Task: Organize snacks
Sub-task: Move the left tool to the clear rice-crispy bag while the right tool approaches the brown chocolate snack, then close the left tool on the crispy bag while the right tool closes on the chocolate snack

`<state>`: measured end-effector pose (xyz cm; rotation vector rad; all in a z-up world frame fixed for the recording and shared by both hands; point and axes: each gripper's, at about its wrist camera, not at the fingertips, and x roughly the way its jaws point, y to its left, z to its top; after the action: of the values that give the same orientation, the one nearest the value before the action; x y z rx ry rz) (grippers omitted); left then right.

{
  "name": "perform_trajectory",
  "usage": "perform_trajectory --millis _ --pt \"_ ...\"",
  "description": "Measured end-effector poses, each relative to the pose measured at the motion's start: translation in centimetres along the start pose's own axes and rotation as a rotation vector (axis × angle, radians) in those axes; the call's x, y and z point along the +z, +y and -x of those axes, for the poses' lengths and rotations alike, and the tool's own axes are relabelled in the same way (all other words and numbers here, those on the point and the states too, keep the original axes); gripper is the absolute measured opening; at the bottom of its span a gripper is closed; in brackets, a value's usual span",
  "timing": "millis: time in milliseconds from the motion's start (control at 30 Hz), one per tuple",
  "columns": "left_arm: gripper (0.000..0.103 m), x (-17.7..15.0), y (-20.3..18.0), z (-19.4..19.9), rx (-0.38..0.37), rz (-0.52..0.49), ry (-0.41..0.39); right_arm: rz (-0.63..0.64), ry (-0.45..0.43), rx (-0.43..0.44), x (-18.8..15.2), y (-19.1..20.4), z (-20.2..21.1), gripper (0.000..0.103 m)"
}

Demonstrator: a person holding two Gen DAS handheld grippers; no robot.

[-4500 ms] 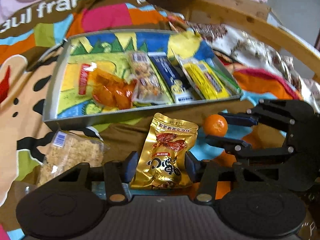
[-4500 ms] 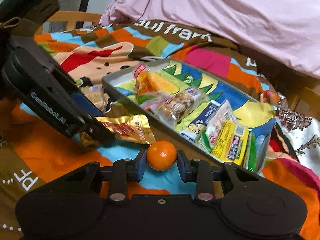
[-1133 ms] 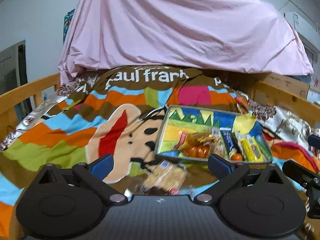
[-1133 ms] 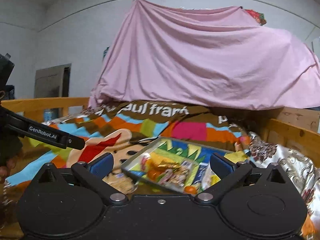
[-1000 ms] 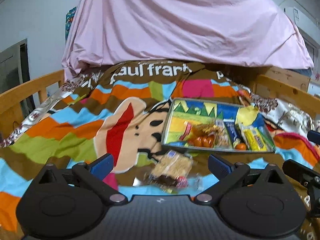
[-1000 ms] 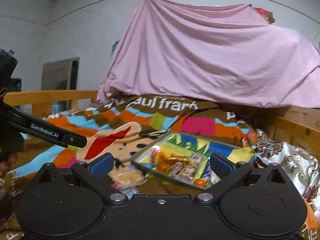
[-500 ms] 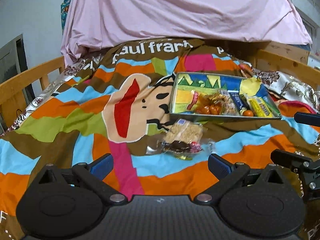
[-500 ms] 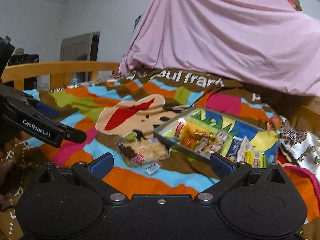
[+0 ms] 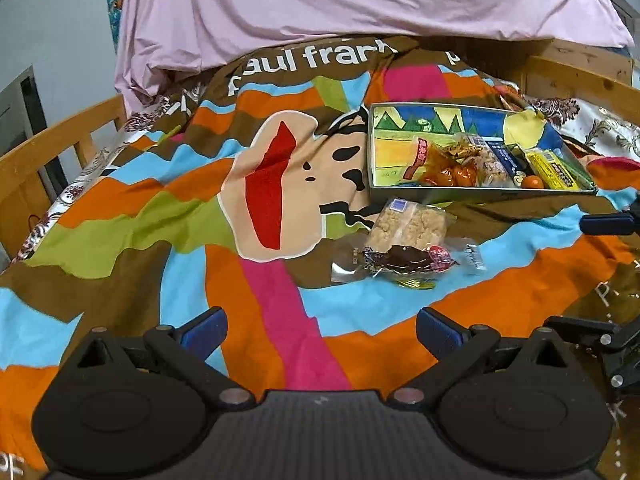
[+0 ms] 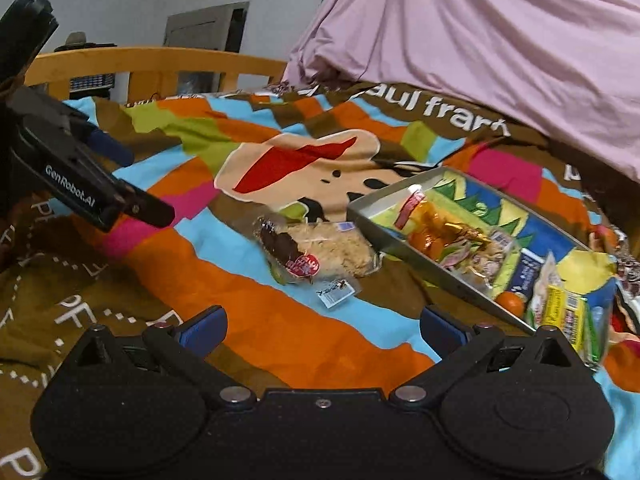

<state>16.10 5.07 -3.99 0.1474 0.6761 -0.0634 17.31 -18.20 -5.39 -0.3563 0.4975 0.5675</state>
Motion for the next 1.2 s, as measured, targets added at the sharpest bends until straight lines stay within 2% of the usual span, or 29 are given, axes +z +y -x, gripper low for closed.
perform_trajectory --millis 300,700,800,967,1200 --pt "0.103 1.4 1.9 -2.4 -0.049 -0.035 -0.008 0.055 -0.038 0.135 0.8 -1.9 -5.0 0.102" --pt "0.102 2.9 3.3 -5.4 -0.074 0.014 -0.018 0.175 -0.035 0.254 2.8 -1.8 -11.1 0.102" --pt "0.103 3.0 3.3 -5.9 -0.078 0.029 -0.009 0.207 -0.032 0.262 2.8 -1.0 -11.8 0.093" --pt "0.102 3.3 2.7 -6.4 -0.074 0.029 -0.001 0.217 -0.007 0.257 2.7 -0.5 -12.2 0.059" --pt "0.103 4.1 1.4 -6.5 -0.091 0.015 -0.018 0.188 0.062 0.226 2.5 -1.4 -10.9 0.053"
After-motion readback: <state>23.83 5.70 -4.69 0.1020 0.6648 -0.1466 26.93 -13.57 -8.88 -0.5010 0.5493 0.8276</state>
